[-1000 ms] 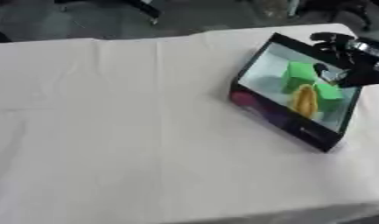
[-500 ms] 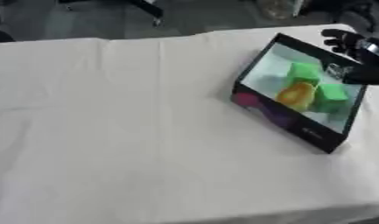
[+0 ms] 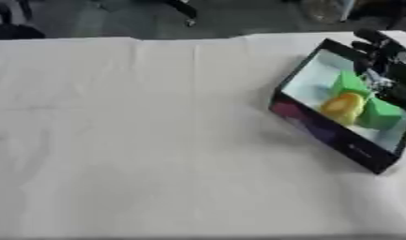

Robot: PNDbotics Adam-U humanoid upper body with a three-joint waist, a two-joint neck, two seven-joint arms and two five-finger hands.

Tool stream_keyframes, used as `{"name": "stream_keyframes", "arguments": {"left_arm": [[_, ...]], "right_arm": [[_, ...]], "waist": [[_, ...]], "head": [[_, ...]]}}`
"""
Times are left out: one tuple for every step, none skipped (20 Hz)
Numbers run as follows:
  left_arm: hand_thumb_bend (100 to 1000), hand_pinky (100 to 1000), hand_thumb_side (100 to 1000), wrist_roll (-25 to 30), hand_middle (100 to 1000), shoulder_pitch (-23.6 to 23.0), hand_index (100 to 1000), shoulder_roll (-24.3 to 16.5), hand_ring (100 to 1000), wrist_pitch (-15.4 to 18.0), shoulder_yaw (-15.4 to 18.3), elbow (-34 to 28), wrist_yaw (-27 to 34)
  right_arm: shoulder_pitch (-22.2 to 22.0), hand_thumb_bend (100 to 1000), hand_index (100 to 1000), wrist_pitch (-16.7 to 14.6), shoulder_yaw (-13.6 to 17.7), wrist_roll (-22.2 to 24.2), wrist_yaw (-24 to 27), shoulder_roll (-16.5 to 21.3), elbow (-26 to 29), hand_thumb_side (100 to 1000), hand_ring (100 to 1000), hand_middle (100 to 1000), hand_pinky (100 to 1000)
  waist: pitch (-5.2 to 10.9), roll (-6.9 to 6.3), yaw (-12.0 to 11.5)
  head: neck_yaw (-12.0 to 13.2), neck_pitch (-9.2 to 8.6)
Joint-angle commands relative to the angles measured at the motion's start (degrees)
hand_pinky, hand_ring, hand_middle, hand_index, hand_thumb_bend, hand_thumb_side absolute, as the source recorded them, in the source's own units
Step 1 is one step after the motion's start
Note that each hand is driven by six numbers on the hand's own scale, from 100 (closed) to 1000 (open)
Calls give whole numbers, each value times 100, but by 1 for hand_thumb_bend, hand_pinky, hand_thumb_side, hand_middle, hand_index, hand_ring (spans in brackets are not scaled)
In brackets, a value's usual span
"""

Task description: Pick up the objects with one hand, pass them to the other hand, and then place them into the box on the other side of the table.

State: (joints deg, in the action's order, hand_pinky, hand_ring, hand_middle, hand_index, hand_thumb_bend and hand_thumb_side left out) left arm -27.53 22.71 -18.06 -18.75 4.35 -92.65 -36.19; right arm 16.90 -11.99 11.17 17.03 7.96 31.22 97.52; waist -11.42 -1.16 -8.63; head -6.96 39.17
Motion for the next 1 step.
{"name": "stream_keyframes", "arguments": {"left_arm": [[412, 862, 650, 285, 730, -56, 988, 96, 786, 263, 150, -23, 296]], "right_arm": [[17, 100, 1000, 162, 98, -5, 309, -1, 175, 522, 1000, 1000, 1000]], "waist": [[243, -58, -29]], "head": [[95, 8]]}}
